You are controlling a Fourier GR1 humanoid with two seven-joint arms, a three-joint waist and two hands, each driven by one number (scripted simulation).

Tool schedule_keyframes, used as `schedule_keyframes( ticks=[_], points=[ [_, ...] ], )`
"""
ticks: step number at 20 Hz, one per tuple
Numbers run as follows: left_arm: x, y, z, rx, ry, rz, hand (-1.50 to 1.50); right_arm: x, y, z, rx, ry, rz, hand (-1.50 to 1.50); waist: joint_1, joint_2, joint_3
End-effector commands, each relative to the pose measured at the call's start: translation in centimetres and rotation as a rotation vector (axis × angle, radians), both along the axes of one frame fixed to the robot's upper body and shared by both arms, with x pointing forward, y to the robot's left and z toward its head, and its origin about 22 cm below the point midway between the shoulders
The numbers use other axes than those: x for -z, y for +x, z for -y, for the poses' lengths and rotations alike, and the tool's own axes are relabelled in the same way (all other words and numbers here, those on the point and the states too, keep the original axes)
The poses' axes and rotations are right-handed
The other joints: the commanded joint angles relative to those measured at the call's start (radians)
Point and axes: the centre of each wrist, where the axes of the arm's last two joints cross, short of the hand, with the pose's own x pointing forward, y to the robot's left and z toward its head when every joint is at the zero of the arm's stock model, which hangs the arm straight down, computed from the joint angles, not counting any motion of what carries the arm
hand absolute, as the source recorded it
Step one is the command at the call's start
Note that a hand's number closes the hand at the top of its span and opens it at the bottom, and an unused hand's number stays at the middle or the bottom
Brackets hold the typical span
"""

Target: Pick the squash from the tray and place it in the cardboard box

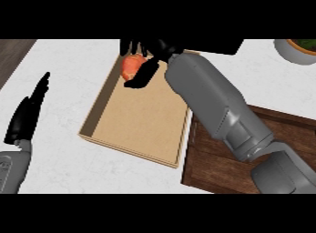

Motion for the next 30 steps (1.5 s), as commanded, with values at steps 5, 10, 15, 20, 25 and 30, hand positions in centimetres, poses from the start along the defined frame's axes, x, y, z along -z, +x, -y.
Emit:
schedule_keyframes(
  ticks=[5,10,15,20,25,30],
  points=[
    [-1.2,1.7,1.7,0.022,-0.003,0.022,0.0,2.1,-0.6,0.2,0.026,0.052,-0.086,-1.5,0.029,0.013,0.001],
    [0.6,0.1,0.6,-0.004,-0.003,0.001,0.0,2.8,-1.0,0.3,-0.005,0.205,-0.039,-1.5,0.001,0.004,0.002],
    [-0.3,1.4,0.6,-0.031,-0.004,0.017,0.0,0.1,-0.6,-0.2,0.032,0.421,-0.042,-1.5,-0.013,0.006,0.002],
    [0.3,0.0,-1.2,-0.045,-0.007,-0.005,0.0,-0.5,0.2,0.4,0.029,0.557,-0.097,-1.5,-0.053,-0.003,0.003],
    [2.2,-1.8,-0.9,-0.073,-0.008,-0.004,0.0,-0.3,1.7,3.7,0.051,0.616,-0.136,-1.5,-0.07,-0.003,0.003],
    [1.0,-1.1,-2.2,-0.098,0.003,-0.008,0.0,-1.3,3.5,11.1,0.107,0.6,-0.151,-1.5,-0.087,-0.002,0.003]
  ],
)
